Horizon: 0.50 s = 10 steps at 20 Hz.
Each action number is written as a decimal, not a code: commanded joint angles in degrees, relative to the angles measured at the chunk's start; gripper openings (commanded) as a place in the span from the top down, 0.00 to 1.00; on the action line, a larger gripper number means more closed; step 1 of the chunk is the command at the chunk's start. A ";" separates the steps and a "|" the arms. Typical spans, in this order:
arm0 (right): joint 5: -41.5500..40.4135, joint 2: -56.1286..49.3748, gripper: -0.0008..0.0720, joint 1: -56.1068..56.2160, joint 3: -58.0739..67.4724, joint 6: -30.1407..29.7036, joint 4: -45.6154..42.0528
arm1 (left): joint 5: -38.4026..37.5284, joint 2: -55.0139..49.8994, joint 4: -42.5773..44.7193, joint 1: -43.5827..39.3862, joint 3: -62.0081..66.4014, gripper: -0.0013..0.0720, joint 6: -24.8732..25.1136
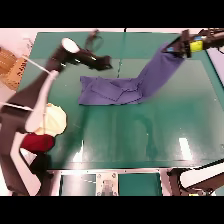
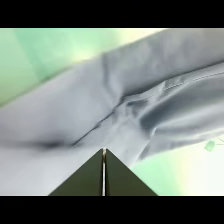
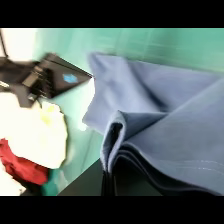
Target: Fold the shirts.
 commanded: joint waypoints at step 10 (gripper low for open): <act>-53.24 -22.91 0.50 45.92 -0.15 6.08 -3.39 | -14.47 7.82 1.97 20.31 0.02 0.95 0.70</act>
